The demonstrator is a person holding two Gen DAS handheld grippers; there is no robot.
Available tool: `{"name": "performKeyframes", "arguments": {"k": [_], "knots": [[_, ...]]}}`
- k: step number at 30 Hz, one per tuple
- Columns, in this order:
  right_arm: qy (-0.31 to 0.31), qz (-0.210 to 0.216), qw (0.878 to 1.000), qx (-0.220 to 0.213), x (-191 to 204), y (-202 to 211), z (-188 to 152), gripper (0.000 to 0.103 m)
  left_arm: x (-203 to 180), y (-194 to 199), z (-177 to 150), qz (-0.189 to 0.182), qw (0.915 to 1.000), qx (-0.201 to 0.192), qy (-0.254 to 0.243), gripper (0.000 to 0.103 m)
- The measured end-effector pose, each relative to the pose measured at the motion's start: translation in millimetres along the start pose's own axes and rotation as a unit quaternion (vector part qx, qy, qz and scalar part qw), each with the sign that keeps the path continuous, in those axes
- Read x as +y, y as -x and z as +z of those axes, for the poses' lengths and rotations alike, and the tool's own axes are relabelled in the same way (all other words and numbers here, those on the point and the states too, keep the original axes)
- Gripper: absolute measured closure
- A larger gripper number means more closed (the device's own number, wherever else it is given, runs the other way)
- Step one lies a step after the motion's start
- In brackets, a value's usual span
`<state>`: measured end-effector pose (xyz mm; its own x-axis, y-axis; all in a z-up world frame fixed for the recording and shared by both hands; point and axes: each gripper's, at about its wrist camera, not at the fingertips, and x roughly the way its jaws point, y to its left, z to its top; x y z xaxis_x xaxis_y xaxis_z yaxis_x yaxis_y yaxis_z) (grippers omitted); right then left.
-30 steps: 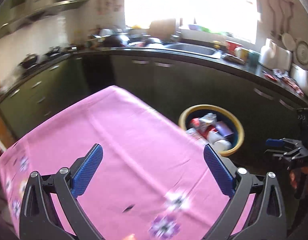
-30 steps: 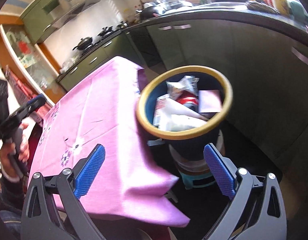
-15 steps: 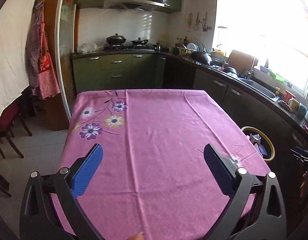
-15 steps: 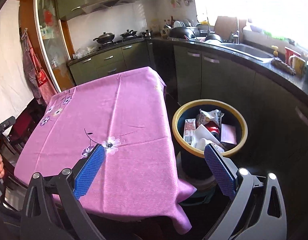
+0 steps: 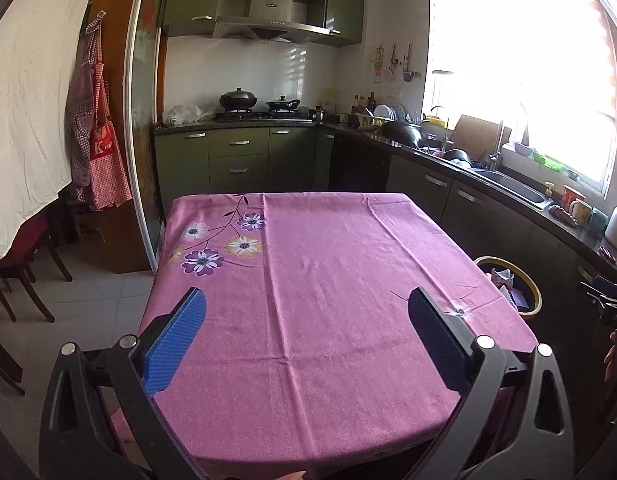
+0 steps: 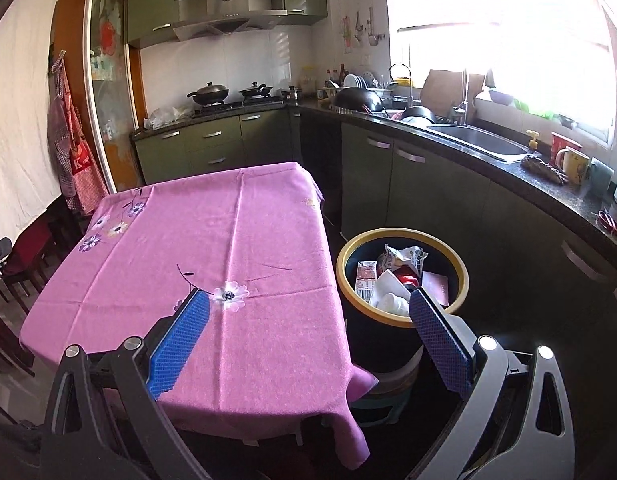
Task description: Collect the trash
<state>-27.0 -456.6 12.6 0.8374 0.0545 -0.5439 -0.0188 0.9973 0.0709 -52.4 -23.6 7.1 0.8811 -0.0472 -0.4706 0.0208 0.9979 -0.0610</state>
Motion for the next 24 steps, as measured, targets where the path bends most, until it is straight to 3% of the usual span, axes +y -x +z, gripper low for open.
{"name": "performKeyframes", "arguments": {"k": [24], "knots": [[0.001, -0.001, 1.000, -0.010, -1, 6, 2, 0.005, -5, 9, -3, -0.009, 0.9999, -0.001, -0.007, 0.007]]}}
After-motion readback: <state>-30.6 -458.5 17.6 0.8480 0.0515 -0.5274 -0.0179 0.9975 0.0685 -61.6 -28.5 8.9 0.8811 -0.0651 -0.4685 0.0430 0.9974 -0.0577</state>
